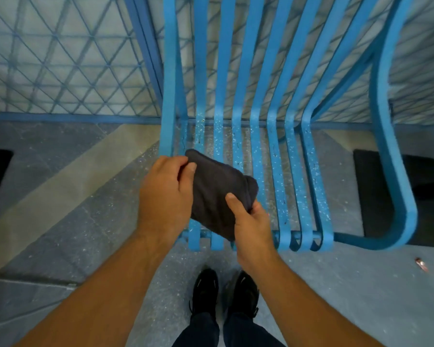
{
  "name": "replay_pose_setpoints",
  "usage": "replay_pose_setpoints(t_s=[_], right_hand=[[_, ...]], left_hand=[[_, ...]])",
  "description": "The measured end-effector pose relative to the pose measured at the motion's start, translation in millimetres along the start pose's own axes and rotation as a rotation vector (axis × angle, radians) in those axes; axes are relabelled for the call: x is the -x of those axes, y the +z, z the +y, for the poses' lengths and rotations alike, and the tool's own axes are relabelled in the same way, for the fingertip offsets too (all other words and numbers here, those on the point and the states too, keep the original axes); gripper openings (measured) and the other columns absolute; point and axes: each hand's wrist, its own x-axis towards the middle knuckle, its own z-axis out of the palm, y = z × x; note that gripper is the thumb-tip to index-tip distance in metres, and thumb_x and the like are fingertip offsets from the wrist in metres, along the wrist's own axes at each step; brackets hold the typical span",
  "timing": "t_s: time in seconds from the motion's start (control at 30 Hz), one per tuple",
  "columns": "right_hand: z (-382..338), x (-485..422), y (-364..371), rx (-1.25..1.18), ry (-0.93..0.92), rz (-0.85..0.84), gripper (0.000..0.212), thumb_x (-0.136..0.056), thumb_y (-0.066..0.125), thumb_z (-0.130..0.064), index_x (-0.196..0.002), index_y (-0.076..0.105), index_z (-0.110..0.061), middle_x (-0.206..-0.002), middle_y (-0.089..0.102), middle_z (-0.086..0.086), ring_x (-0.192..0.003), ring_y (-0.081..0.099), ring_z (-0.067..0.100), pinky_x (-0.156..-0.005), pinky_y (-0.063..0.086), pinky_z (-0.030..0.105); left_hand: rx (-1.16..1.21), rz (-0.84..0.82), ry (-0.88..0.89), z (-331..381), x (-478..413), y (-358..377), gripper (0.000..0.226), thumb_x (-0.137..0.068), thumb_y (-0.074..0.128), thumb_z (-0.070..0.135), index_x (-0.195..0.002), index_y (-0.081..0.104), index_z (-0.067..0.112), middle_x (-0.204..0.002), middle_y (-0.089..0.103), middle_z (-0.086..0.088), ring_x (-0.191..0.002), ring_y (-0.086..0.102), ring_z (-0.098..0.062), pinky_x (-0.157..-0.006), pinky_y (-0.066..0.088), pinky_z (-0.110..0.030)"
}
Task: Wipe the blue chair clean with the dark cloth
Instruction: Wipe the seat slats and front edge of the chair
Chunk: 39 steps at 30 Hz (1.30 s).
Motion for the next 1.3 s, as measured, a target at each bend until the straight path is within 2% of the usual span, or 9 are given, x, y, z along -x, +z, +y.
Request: replay_pose_setpoints(t_s=[0.27,0.43,0.53,0.63,0.77,0.87,1.0,1.1,1.3], right_hand=[[4,30,-112,-0.179,0.031,0.302,0.032,-0.091,0.065,-0.016,-0.122,0.064,-0.021,-0.113,0.072,0.004,-0.106,0.068,0.024,-0.099,0.049,0.052],[-3,26,-167,-0.200,0.022,0.397,0.021,-0.091,0.064,-0.016,-0.109,0.065,-0.028,-0.107,0.074,-0.001,-0.102,0.069,0.020,-0.097,0.051,0.048],[-26,24,-186,-0.101,-0.067,0.372,0.022,-0.092,0.062,-0.016,-0.109,0.064,-0.029,-0.102,0.074,-0.007,-0.100,0.069,0.014,-0.093,0.054,0.042],[-59,21,-196,-0.024,-0.135,0.289,0.020,-0.092,0.062,-0.013,-0.108,0.066,-0.025,-0.097,0.075,-0.004,-0.096,0.070,0.015,-0.082,0.057,0.034],[-91,11,-201,0.035,-0.150,0.154,0.019,-0.089,0.063,-0.006,-0.088,0.073,-0.022,-0.088,0.073,0.011,-0.090,0.070,0.029,-0.081,0.059,0.042],[-101,2,-212,-0.028,-0.116,0.048,0.032,-0.087,0.060,0.001,-0.083,0.077,-0.026,-0.090,0.074,0.011,-0.091,0.071,0.026,-0.081,0.058,0.040],[-94,-6,-231,-0.115,-0.005,0.084,0.030,-0.087,0.056,0.005,-0.098,0.072,-0.018,-0.094,0.075,0.008,-0.091,0.072,0.023,-0.079,0.056,0.037],[-82,-14,-241,-0.119,0.057,0.183,0.029,-0.088,0.058,0.002,-0.103,0.068,-0.021,-0.091,0.076,0.003,-0.087,0.073,0.017,-0.074,0.057,0.030],[-55,-31,-244,-0.100,0.092,0.368,0.031,-0.089,0.062,-0.003,-0.114,0.065,-0.020,-0.101,0.074,0.004,-0.091,0.072,0.015,-0.082,0.058,0.034]], left_hand=[[0.002,-0.393,0.290,68,15,96,0.020,-0.095,0.058,0.025,-0.104,0.069,0.010,-0.097,0.063,-0.006,-0.090,0.060,-0.025,-0.083,0.046,-0.035],[0.005,-0.562,0.349,95,23,164,0.023,-0.095,0.057,0.027,-0.107,0.069,0.011,-0.102,0.065,-0.006,-0.095,0.058,-0.021,-0.082,0.037,-0.023],[0.034,-0.616,0.183,104,28,191,0.019,-0.095,0.057,0.026,-0.103,0.070,0.015,-0.090,0.061,0.004,-0.085,0.055,-0.012,-0.075,0.036,-0.020],[0.142,-0.716,-0.133,107,38,216,0.014,-0.093,0.060,0.026,-0.089,0.071,0.018,-0.081,0.067,0.002,-0.081,0.064,-0.020,-0.072,0.049,-0.030],[0.613,-1.018,-0.847,116,59,230,0.031,-0.096,0.055,0.036,-0.101,0.070,0.008,-0.098,0.071,-0.015,-0.080,0.067,-0.020,-0.071,0.057,-0.033],[0.919,-1.178,-1.109,119,68,234,0.052,-0.094,0.045,0.052,-0.101,0.073,0.008,-0.098,0.072,-0.016,-0.086,0.069,-0.024,-0.078,0.055,-0.038],[0.989,-1.083,-1.107,119,62,246,0.057,-0.090,0.050,0.059,-0.118,0.068,0.012,-0.119,0.067,-0.015,-0.107,0.064,-0.027,-0.086,0.052,-0.041],[0.911,-1.004,-1.058,119,51,251,0.041,-0.090,0.058,0.045,-0.108,0.068,0.010,-0.110,0.070,-0.014,-0.096,0.068,-0.025,-0.083,0.056,-0.039],[0.513,-1.159,-0.794,135,30,260,0.019,-0.093,0.056,0.016,-0.107,0.067,0.009,-0.104,0.072,-0.016,-0.101,0.066,-0.029,-0.095,0.050,-0.041]])
